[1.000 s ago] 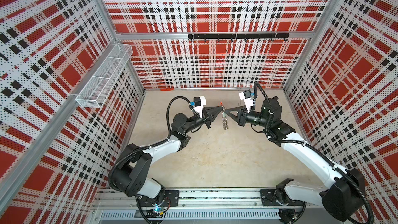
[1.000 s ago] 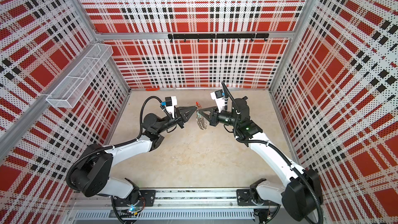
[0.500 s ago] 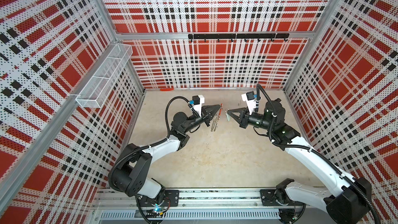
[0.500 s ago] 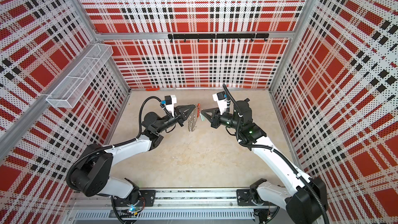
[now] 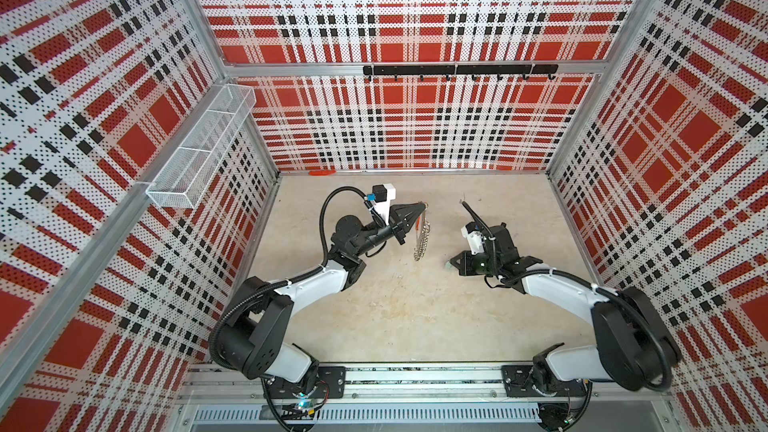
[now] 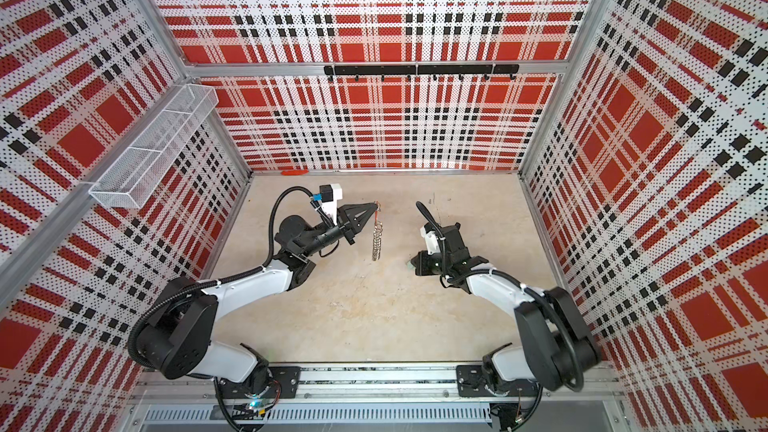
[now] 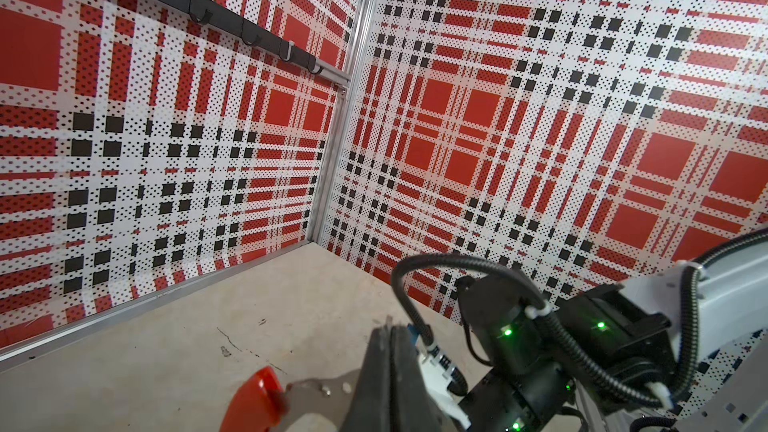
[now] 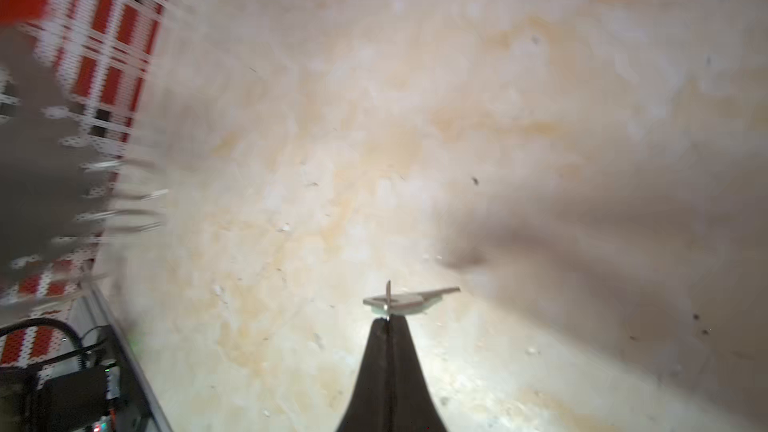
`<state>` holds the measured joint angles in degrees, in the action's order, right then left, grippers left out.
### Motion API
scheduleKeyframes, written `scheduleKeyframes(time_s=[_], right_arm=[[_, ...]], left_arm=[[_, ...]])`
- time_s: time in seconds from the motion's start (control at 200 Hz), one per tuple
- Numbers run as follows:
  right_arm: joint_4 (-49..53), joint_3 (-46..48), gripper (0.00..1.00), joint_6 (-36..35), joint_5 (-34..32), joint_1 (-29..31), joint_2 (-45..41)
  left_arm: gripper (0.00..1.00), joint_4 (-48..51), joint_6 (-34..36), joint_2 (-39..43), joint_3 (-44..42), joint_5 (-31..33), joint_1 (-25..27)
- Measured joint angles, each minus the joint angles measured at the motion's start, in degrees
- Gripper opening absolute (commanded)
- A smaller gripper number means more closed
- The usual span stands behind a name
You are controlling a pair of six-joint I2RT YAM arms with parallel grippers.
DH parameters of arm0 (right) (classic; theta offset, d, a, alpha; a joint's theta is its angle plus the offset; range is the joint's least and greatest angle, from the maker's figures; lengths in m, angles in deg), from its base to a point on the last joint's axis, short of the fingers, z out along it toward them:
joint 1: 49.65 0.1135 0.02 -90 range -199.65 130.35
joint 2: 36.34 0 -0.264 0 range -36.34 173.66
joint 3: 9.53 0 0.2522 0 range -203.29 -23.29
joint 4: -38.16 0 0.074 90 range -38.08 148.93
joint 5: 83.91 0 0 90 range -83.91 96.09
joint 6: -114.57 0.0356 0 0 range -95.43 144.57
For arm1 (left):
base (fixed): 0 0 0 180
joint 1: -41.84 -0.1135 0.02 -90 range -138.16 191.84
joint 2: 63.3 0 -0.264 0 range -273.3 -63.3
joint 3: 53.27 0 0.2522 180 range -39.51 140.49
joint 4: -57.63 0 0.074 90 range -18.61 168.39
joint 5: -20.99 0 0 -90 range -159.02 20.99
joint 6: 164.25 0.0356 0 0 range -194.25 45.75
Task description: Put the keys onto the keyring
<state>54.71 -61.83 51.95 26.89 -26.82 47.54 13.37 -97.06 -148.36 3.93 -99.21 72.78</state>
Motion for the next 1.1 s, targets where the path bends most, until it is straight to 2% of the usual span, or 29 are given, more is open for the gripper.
scheduleKeyframes(time_s=[0.1,0.14,0.205,0.266,0.321,0.446,0.541,0.727,0.922,1.102], right_arm=[[-0.7,-1.4,0.00,0.6,-0.5,-1.8,5.7],[-0.7,-2.7,0.09,0.7,-0.5,-2.5,8.1],[-0.7,-5.2,0.31,1.1,-0.5,-3.7,11.4],[-0.5,-7.1,0.40,1.3,-0.4,-4.4,13.0],[-0.2,-8.3,0.43,1.2,-0.5,-4.7,12.7],[0.0,-9.0,0.44,0.8,-0.3,-4.9,7.1],[-1.9,-8.8,0.40,0.5,1.6,-4.7,-0.9],[-16.1,-8.5,0.34,4.0,12.5,-4.5,-12.6],[-33.5,-8.5,0.33,12.2,23.7,-3.5,-12.7],[-46.9,-8.5,0.32,20.4,30.1,-2.3,-9.3]], left_arm=[[0.00,0.0,0.0,0.1,-0.2,0.0,0.0],[0.00,0.0,0.0,0.3,-0.3,0.0,0.0],[0.00,0.1,0.0,0.6,-0.8,0.0,0.0],[0.00,0.2,0.0,0.9,-1.2,0.0,0.1],[0.00,0.3,0.0,1.1,-1.5,0.1,0.1],[0.00,0.3,0.0,1.3,-1.7,-0.1,0.3],[0.00,0.3,-0.2,1.3,-1.7,-0.8,0.4],[0.00,0.4,-2.3,1.2,-0.6,-2.4,0.6],[0.00,-2.9,-5.9,1.2,1.2,-3.5,1.1],[0.00,-9.2,-11.4,0.6,1.4,-4.4,1.1]])
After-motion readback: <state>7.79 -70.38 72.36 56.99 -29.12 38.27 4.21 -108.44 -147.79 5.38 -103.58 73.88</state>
